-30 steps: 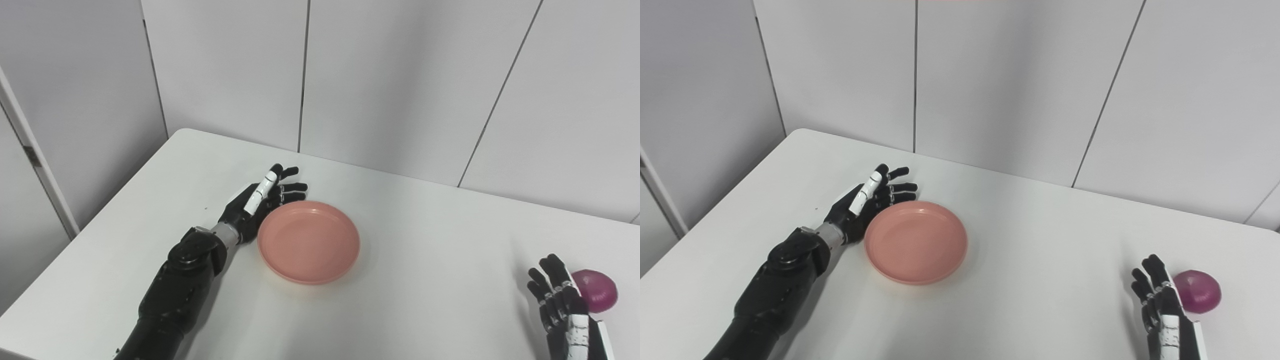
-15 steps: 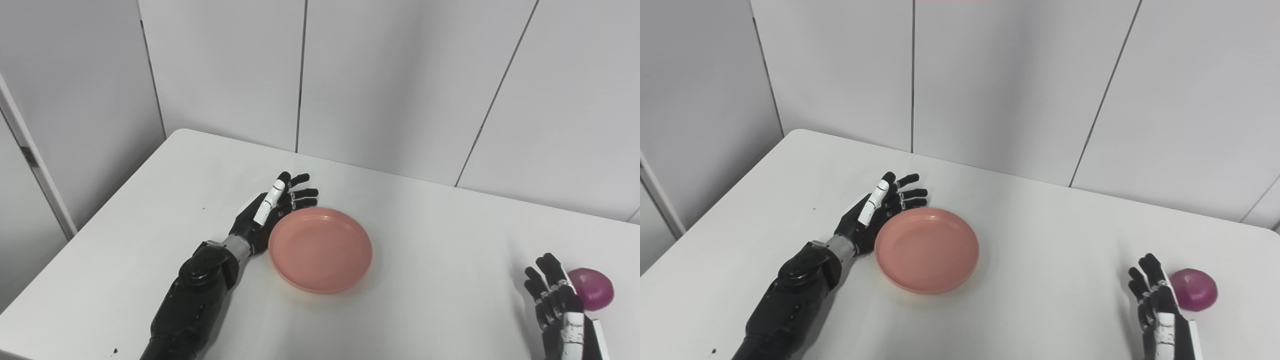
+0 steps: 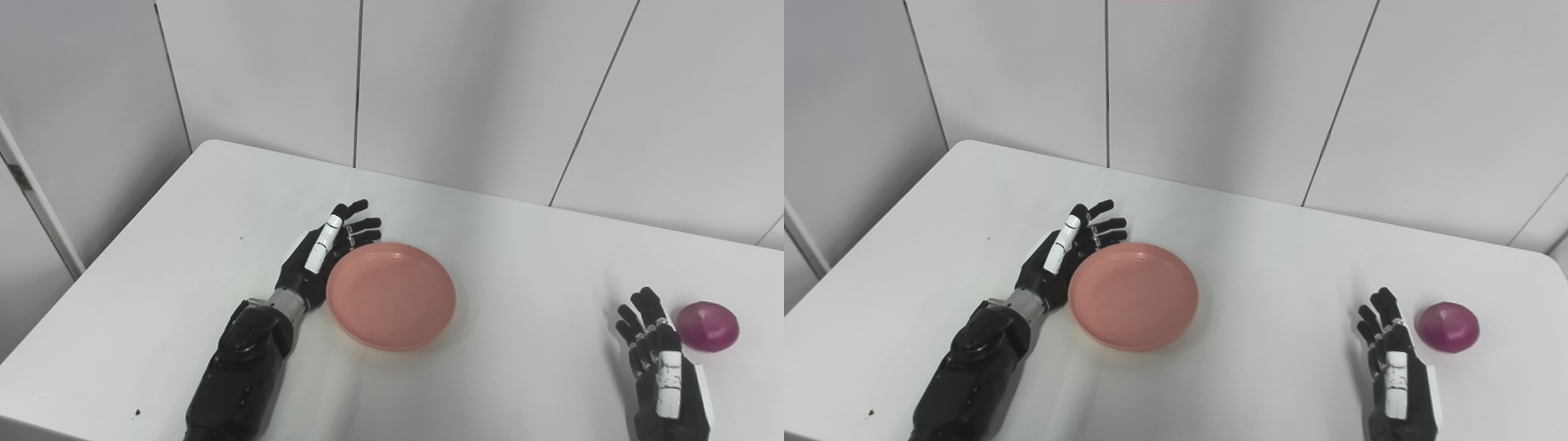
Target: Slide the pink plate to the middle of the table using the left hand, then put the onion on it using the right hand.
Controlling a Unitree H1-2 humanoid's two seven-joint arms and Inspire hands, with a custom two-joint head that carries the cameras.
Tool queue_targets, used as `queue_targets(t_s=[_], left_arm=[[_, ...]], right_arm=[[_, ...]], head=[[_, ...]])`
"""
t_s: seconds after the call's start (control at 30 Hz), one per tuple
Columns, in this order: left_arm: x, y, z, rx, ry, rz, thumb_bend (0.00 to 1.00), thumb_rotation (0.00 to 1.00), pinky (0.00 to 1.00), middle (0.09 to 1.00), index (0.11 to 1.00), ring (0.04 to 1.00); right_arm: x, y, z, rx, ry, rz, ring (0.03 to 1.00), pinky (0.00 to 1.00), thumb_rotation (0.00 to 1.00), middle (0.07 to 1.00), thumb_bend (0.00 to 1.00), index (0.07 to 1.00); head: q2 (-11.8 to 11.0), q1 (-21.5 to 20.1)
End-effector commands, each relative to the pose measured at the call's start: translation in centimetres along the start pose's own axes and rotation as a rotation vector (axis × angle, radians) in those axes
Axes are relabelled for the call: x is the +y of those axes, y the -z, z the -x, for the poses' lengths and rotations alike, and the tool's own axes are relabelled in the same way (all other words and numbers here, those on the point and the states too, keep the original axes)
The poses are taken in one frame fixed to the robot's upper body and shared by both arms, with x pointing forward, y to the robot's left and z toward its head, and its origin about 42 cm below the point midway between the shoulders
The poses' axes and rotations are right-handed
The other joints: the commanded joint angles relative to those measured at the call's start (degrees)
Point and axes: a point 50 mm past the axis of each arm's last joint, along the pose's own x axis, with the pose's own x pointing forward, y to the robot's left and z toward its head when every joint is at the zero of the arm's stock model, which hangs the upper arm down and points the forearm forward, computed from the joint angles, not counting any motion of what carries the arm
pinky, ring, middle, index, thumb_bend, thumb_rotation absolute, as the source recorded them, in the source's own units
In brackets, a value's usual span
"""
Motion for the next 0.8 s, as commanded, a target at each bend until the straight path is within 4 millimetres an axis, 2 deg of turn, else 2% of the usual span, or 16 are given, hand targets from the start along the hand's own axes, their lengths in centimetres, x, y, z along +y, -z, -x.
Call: queue_targets(t_s=[0.0,0.23,0.33,0.6,0.77], left_arm=[[-0.6,0.7,0.6,0.041,-0.004,0.017,0.73,0.88,0.83,0.786,0.872,0.774],[-1.6,0.6,1.9,0.057,0.001,0.056,0.77,0.84,0.83,0.775,0.86,0.782],[-2.2,0.7,2.5,0.065,-0.005,0.072,0.75,0.84,0.82,0.784,0.863,0.786],[-3.8,0.6,3.5,0.092,0.017,0.122,0.71,0.85,0.84,0.821,0.886,0.812],[-4.6,0.4,4.0,0.106,0.036,0.159,0.68,0.82,0.84,0.8,0.878,0.8]], right_arm=[[1.1,1.1,0.6,0.046,0.003,-0.029,0.93,0.95,0.9,0.95,0.91,0.951],[2.1,1.3,0.2,0.042,0.007,-0.029,0.926,0.95,0.91,0.945,0.9,0.94],[2.5,1.4,0.2,0.04,0.005,-0.031,0.934,0.95,0.91,0.945,0.89,0.938],[4.0,1.8,-0.1,0.036,0.002,-0.042,0.928,0.95,0.9,0.938,0.87,0.941],[5.0,1.9,-0.4,0.044,0.011,-0.059,0.934,0.96,0.9,0.936,0.85,0.939]], head=[[0.0,-0.3],[-0.2,-4.3],[-0.4,-5.4],[-1.2,-11.4],[-1.4,-13.7]])
